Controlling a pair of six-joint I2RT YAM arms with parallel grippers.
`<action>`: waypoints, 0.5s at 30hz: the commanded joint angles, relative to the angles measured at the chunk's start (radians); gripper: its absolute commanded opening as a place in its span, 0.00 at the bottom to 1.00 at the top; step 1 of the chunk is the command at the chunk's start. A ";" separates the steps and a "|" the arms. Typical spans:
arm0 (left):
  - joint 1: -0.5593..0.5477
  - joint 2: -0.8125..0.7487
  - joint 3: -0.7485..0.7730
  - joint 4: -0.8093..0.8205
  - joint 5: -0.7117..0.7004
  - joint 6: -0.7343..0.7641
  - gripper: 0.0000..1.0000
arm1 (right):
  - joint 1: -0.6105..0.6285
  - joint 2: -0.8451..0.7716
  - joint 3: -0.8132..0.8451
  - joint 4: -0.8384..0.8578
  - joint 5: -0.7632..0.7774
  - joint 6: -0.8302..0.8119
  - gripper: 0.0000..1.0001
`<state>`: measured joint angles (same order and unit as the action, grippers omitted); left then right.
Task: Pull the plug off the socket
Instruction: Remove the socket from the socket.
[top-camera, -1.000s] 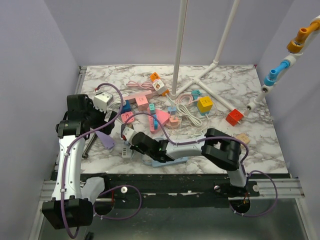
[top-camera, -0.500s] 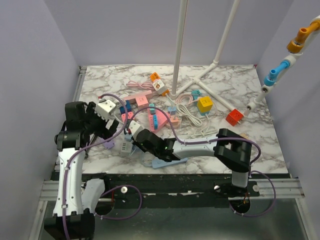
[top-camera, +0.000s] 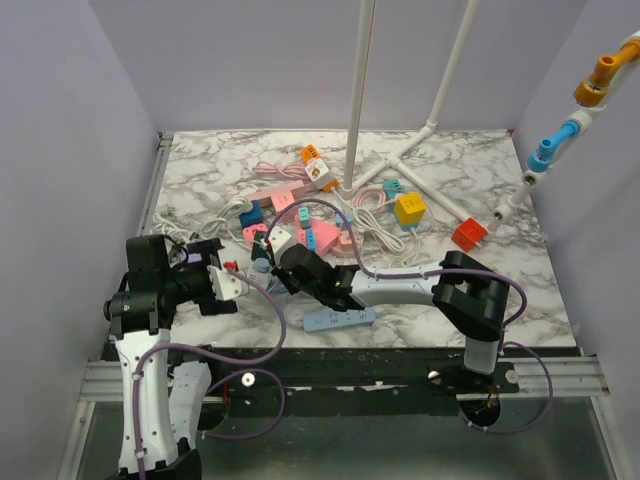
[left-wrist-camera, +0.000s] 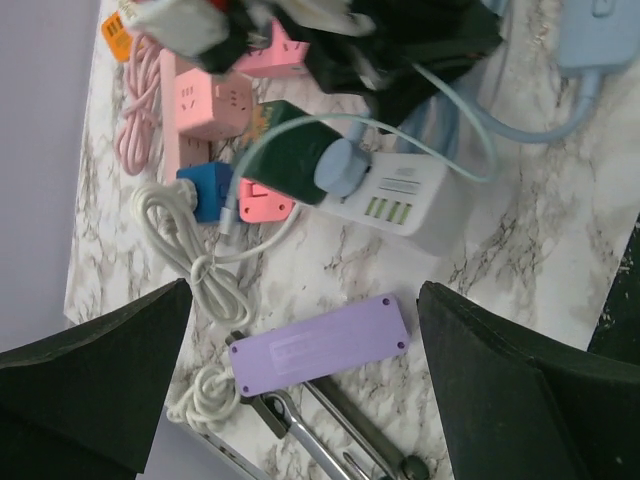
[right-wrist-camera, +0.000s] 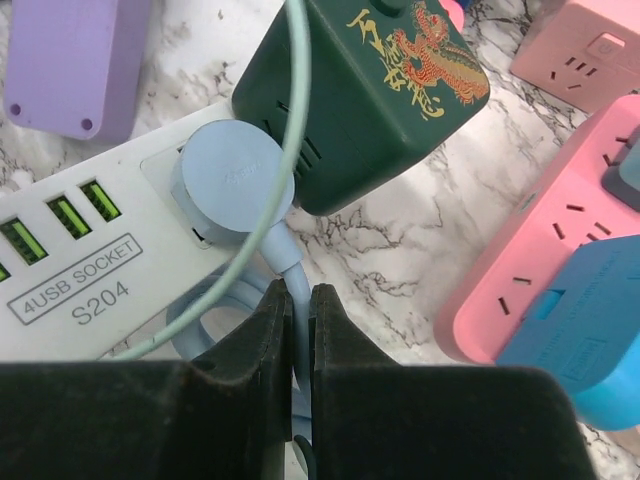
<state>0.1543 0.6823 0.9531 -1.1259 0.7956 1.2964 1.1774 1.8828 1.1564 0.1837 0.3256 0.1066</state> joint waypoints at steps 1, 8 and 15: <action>0.005 -0.089 -0.089 -0.114 0.131 0.357 0.98 | -0.047 -0.078 0.053 0.068 -0.042 0.074 0.01; 0.005 -0.215 -0.244 -0.006 0.209 0.570 0.99 | -0.070 -0.091 0.076 0.064 -0.116 0.093 0.01; -0.001 -0.152 -0.283 0.031 0.209 0.650 0.98 | -0.070 -0.083 0.078 0.074 -0.145 0.108 0.01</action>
<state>0.1551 0.4641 0.6586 -1.1374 0.9348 1.8492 1.1122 1.8549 1.1820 0.1749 0.1982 0.1848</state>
